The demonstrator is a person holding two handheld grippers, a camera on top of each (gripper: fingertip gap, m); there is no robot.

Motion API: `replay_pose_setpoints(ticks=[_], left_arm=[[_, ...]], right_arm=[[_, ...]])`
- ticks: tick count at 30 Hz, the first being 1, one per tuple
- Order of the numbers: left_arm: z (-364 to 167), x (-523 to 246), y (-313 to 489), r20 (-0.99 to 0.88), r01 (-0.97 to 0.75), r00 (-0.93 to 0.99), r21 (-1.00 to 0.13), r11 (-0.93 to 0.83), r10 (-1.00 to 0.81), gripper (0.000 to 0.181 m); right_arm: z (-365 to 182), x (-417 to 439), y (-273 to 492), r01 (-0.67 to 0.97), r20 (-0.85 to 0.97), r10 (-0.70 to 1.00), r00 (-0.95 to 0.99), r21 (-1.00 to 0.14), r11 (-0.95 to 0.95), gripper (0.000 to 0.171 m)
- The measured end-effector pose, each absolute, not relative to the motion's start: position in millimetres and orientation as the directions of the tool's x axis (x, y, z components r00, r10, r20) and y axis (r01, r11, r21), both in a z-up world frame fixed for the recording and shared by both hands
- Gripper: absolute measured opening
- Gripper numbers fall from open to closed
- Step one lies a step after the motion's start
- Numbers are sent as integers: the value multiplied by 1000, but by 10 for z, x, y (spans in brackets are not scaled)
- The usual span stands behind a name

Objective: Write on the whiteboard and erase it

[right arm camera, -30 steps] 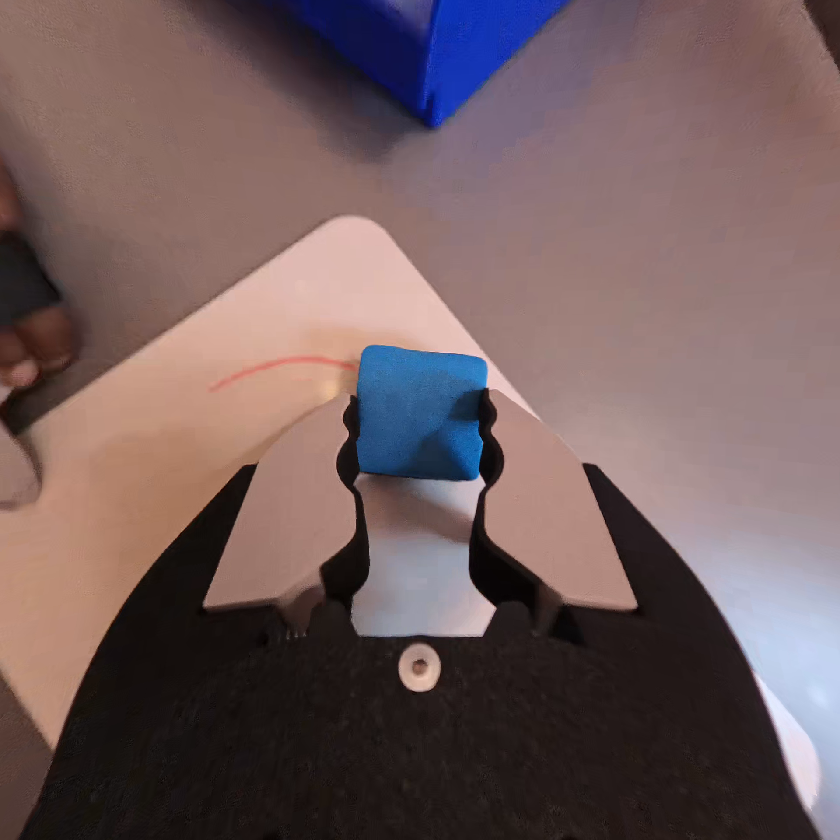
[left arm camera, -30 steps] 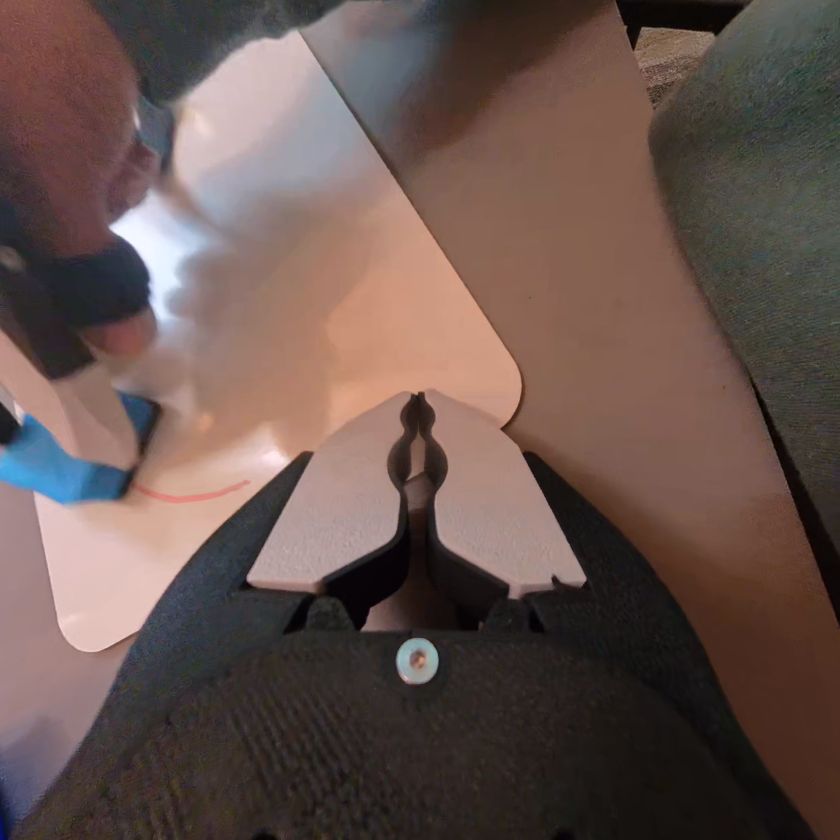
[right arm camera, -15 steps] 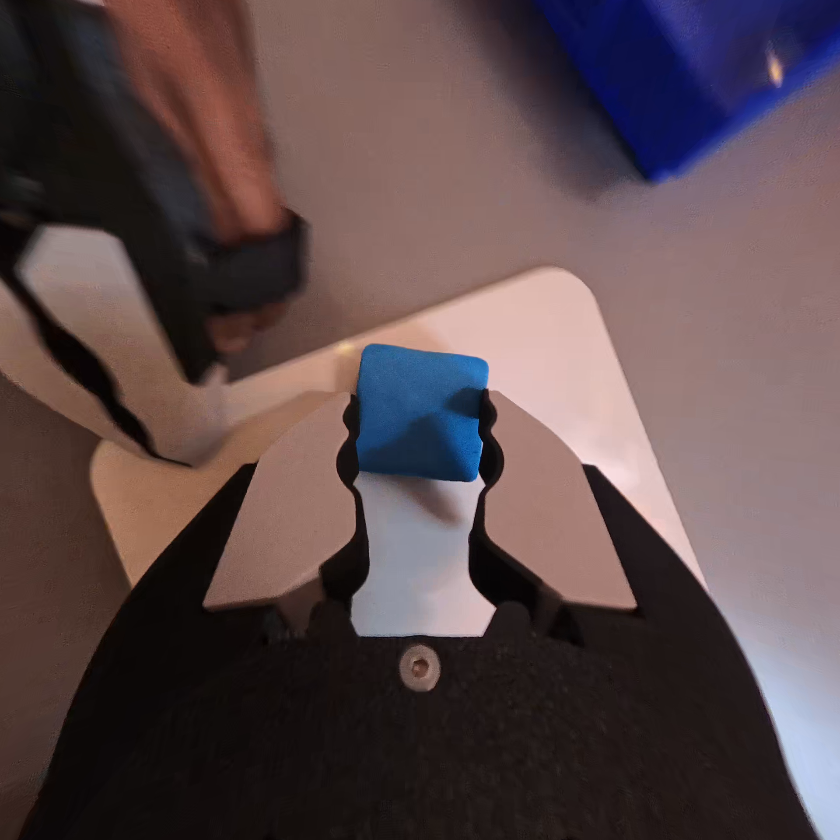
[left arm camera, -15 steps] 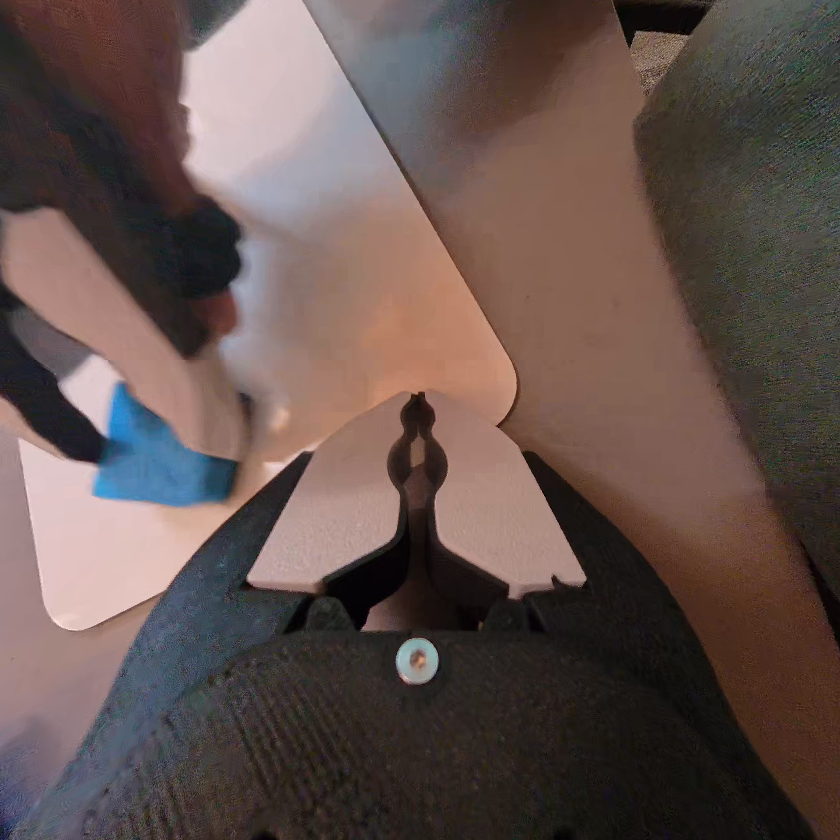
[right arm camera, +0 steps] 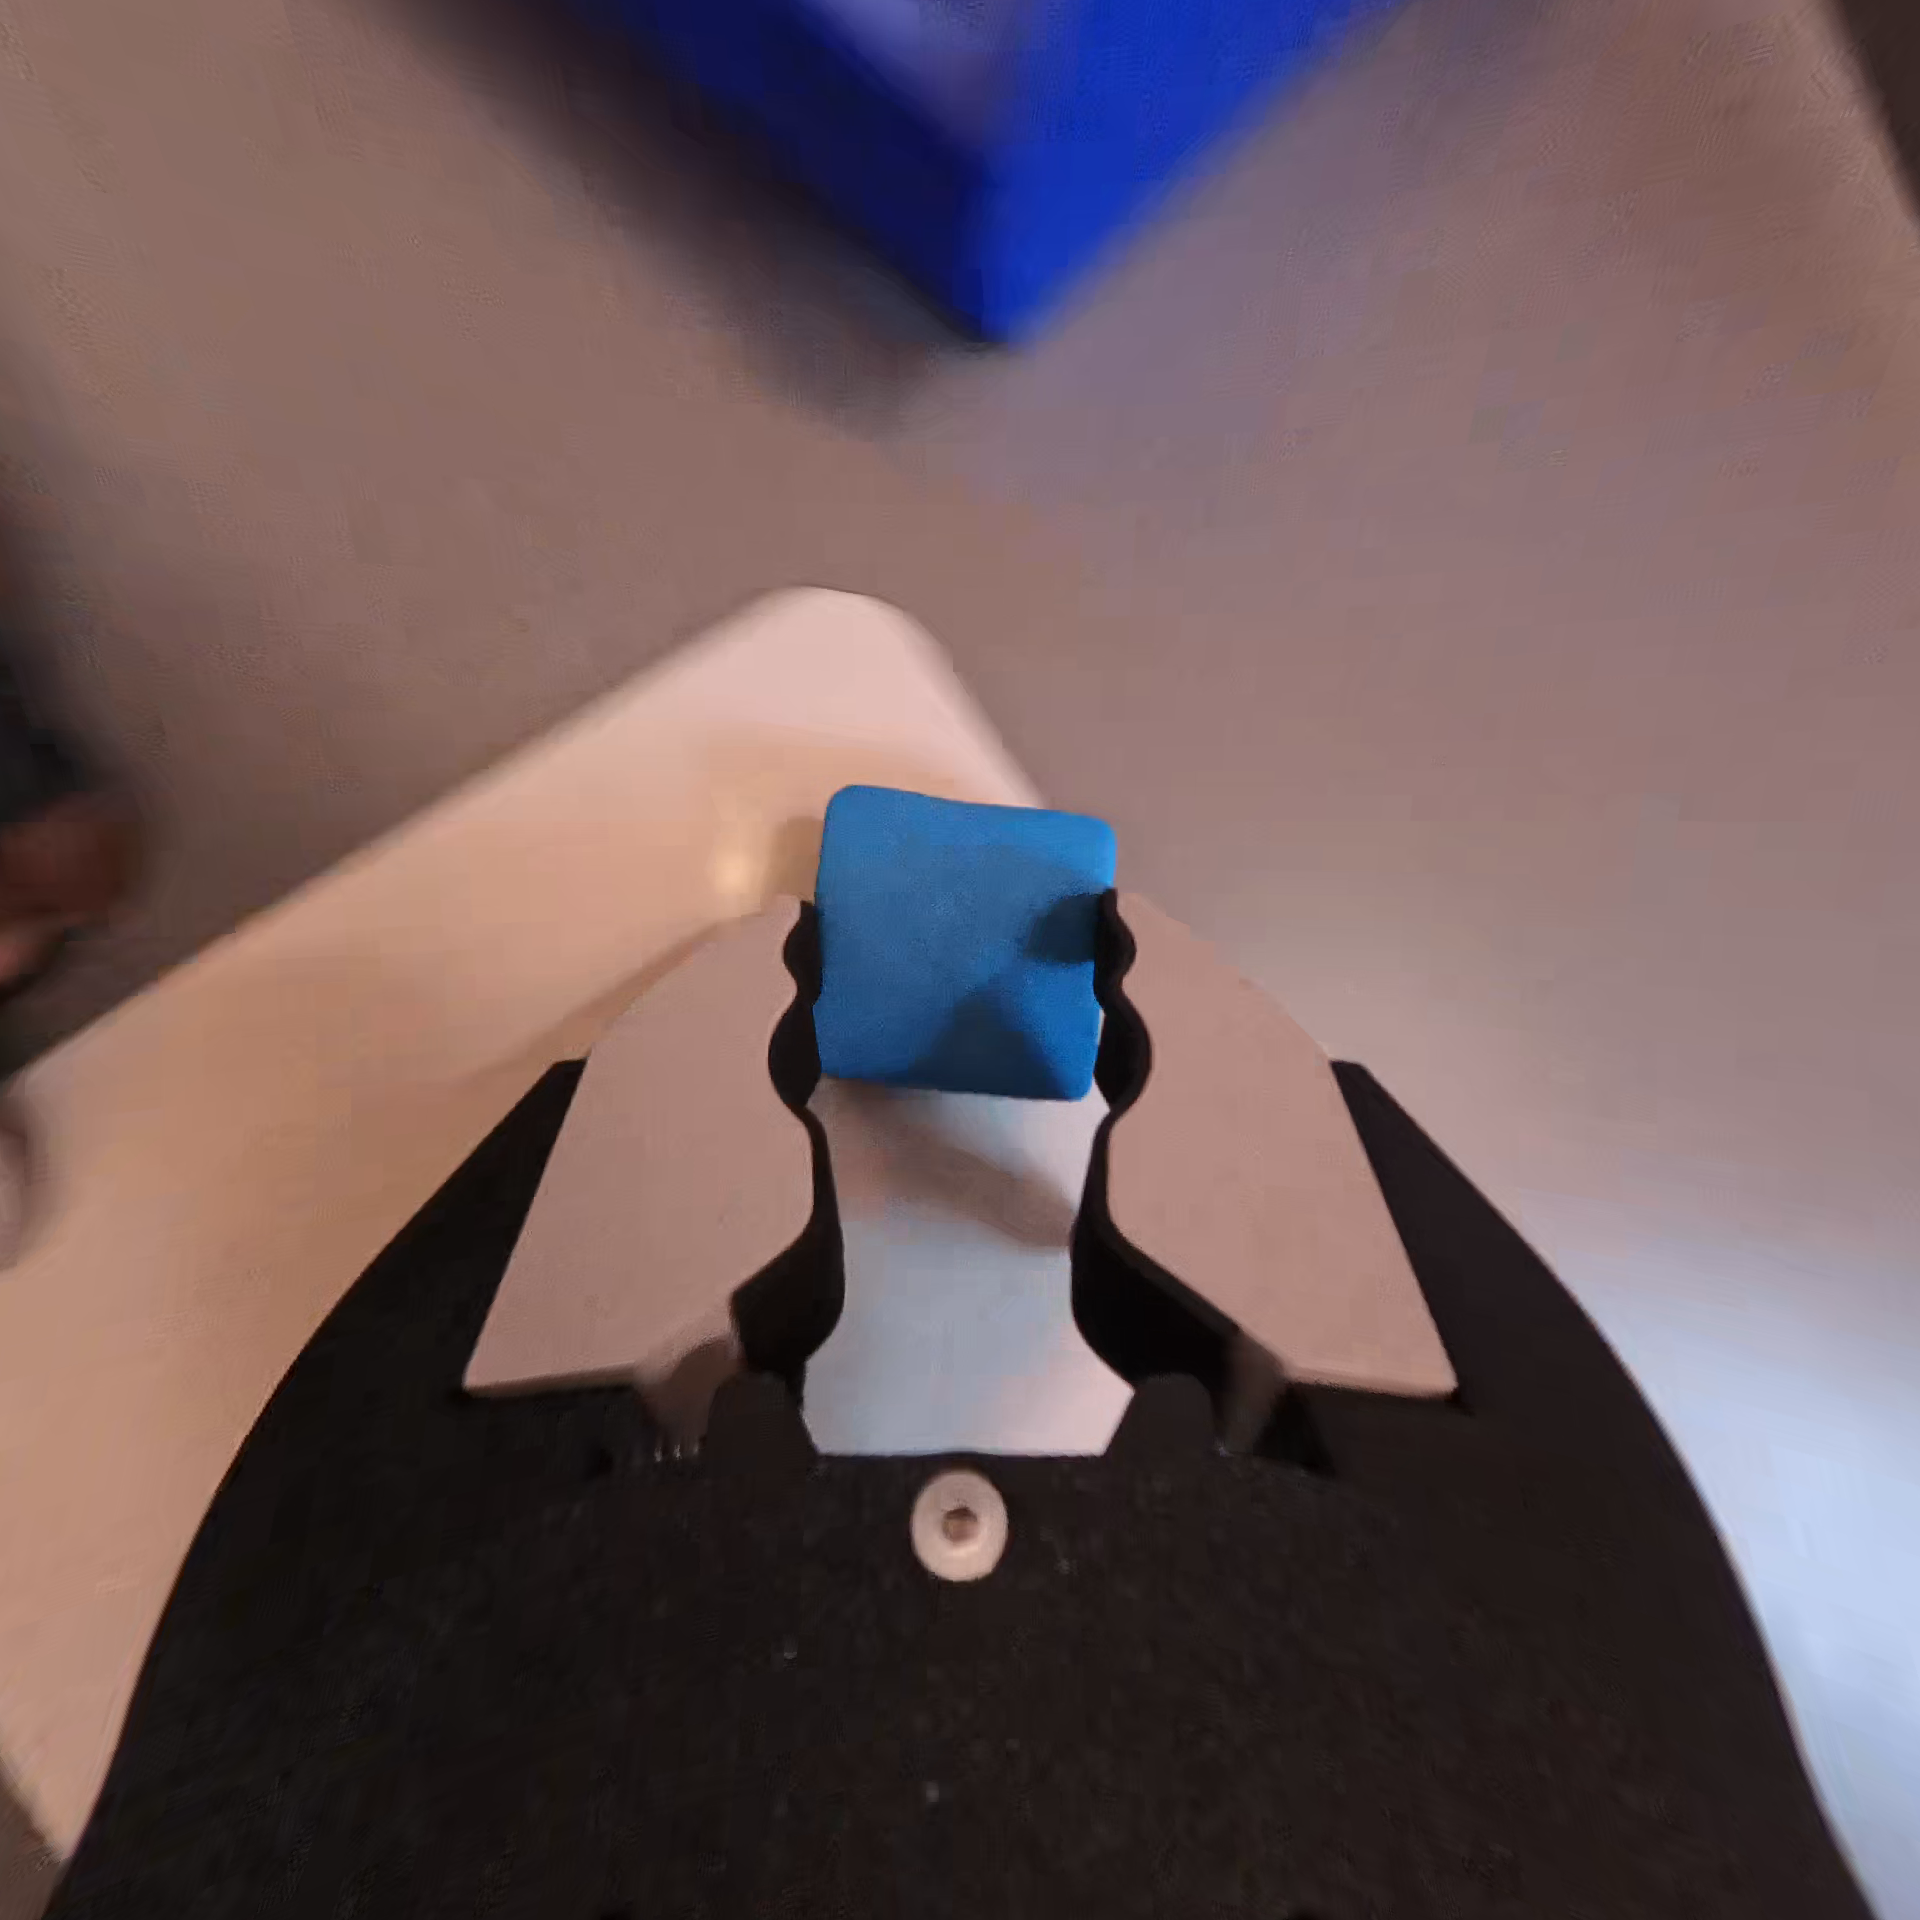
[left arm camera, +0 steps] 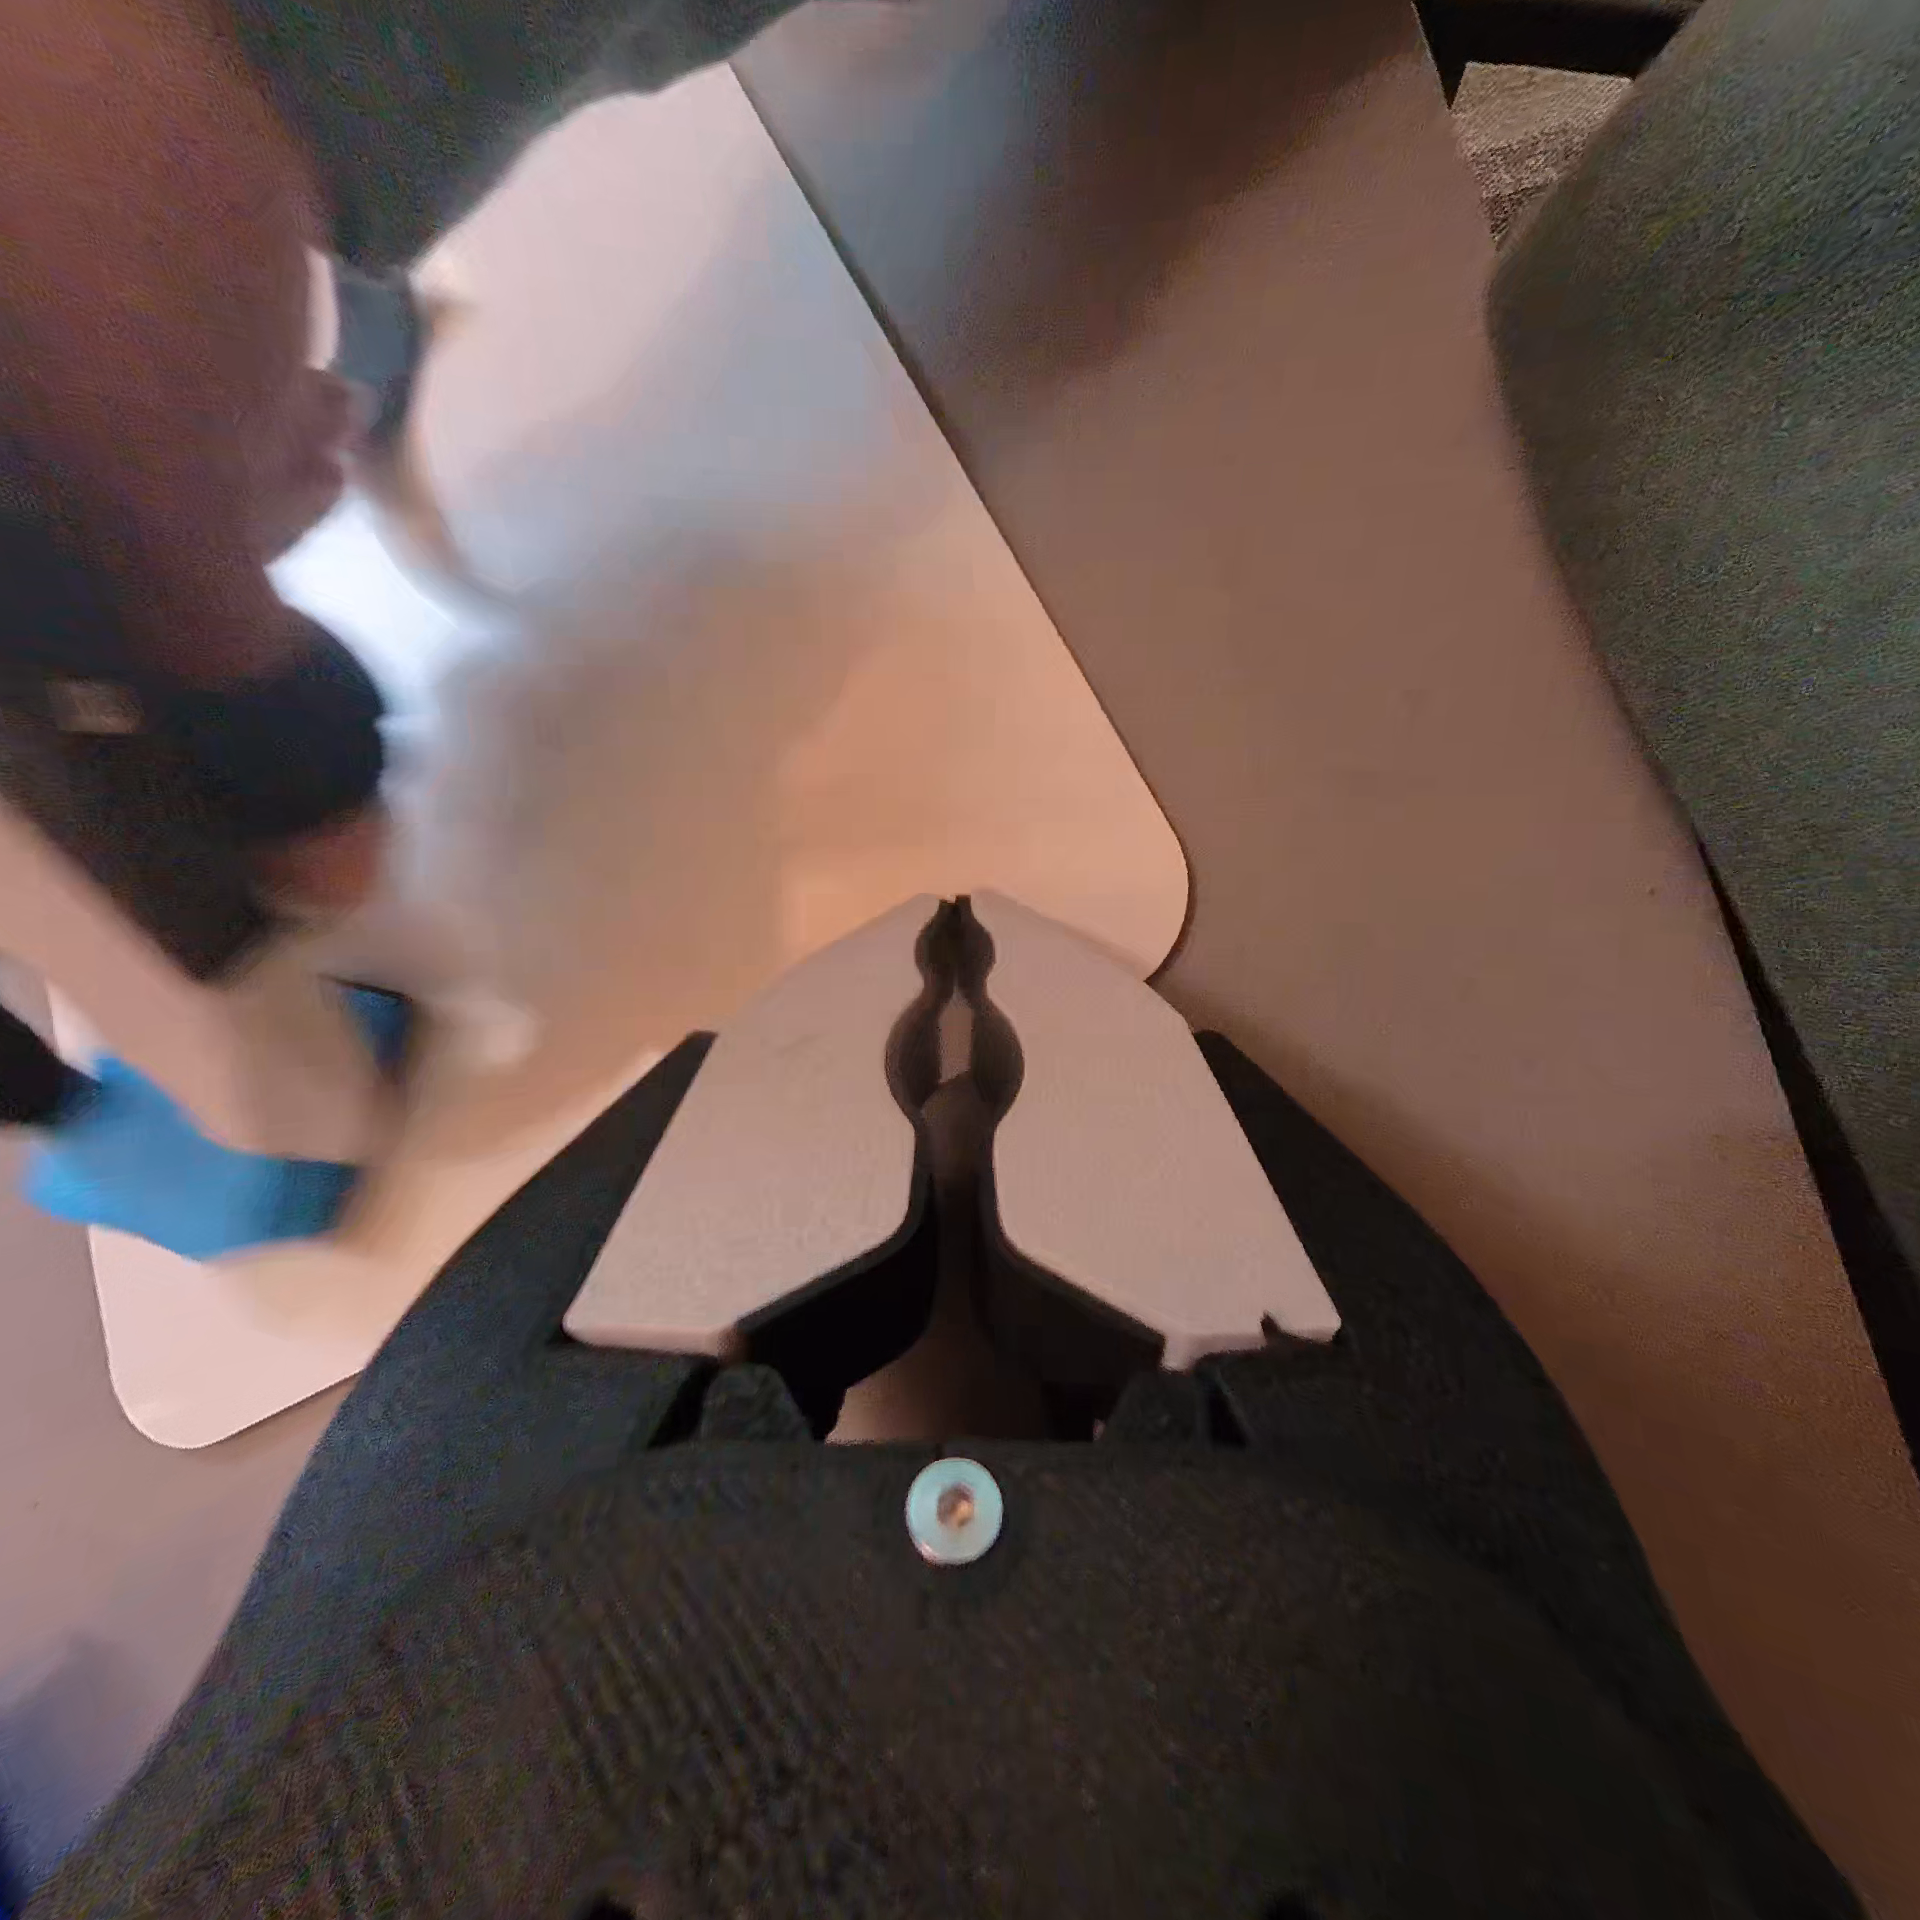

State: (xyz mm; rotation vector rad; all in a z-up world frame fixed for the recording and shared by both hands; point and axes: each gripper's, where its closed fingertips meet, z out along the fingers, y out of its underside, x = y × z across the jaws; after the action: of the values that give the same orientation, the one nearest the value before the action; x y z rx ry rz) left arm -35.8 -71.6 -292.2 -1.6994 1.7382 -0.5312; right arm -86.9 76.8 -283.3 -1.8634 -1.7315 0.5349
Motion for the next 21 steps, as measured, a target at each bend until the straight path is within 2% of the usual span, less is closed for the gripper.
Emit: replay_pose_setpoints(ticks=[2, 3, 5, 8, 10, 14, 16, 21], left_arm=[[-2922, -363, -704, -172, -733, 51, -676, 80, -984, 0], [-2922, -367, -702, -175, -735, 54, -673, 79, -983, 0], [-2921, -373, -694, -180, -737, 58, -671, 80, -982, 0], [-2920, -372, -699, -171, -735, 56, -674, 75, -984, 0], [-2919, -355, -729, -167, -734, 47, -675, 79, -985, 0], [-2918, -344, -744, -169, -732, 46, -676, 82, -985, 0], [-2917, -365, -706, -173, -733, 65, -676, 71, -983, 0], [-2916, -378, -669, -159, -732, 92, -680, 42, -983, 0]], right_arm=[[-2833, -557, 1240, 759, 57, 965, 257, -630, -165, 51], [-2833, -430, 1261, 758, 62, 960, 275, -628, -177, 51], [-2832, -388, 917, 774, 63, 977, 206, -621, -123, 51], [-2830, -758, 108, 789, 83, 996, -10, -612, 59, 51], [-2824, -1017, 63, 785, 122, 992, -43, -610, 109, 51], [-2831, -941, 1085, 762, 89, 967, 237, -635, -128, 51], [-2827, -630, 1228, 769, 112, 946, 303, -615, -174, 51], [-2827, -410, 28, 778, 84, 993, 86, -629, -14, 52]])
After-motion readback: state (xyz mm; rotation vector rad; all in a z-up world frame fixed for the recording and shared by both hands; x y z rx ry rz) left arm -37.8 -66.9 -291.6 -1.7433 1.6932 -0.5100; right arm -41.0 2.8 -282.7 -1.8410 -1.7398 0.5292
